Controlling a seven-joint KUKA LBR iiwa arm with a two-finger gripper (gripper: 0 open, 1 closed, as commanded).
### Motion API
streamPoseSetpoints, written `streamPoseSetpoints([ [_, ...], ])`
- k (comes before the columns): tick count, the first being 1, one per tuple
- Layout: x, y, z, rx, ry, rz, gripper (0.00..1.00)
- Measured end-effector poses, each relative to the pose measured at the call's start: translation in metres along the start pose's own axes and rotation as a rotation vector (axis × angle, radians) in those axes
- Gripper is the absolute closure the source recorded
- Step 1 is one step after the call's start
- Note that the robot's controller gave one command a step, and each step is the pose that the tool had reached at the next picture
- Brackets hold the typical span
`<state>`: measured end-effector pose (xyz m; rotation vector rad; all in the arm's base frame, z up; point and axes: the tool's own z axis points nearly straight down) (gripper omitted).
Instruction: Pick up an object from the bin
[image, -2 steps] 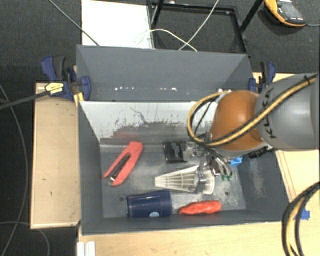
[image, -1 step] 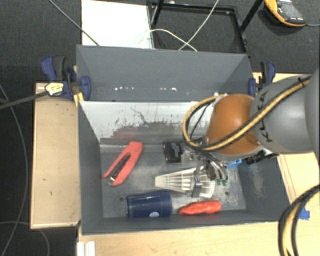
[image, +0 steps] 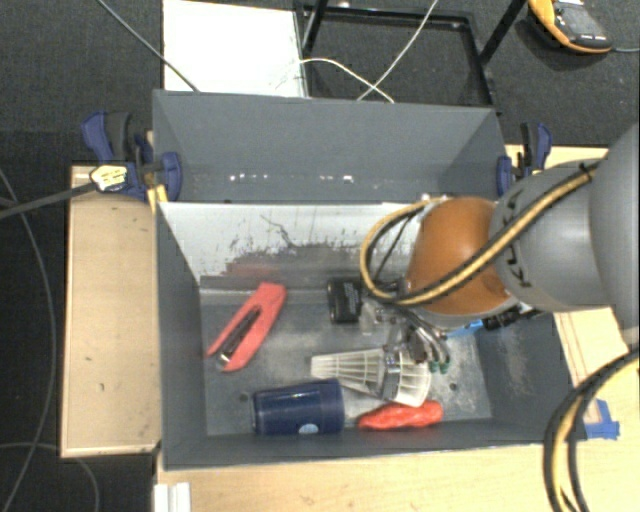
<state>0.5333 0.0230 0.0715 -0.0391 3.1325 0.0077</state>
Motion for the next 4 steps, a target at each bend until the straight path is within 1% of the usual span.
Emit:
streamPoseSetpoints([
  [1, 0.0, 0.008, 0.001, 0.002, 0.0, 0.092, 1.0],
  [2, 0.0, 0.008, 0.0, 0.002, 0.0, 0.092, 1.0],
  [3, 0.003, 0.008, -0.022, 0.002, 0.007, 0.092, 1.0],
  [4, 0.0, 0.008, -0.05, 0.001, -0.002, 0.092, 1.0],
])
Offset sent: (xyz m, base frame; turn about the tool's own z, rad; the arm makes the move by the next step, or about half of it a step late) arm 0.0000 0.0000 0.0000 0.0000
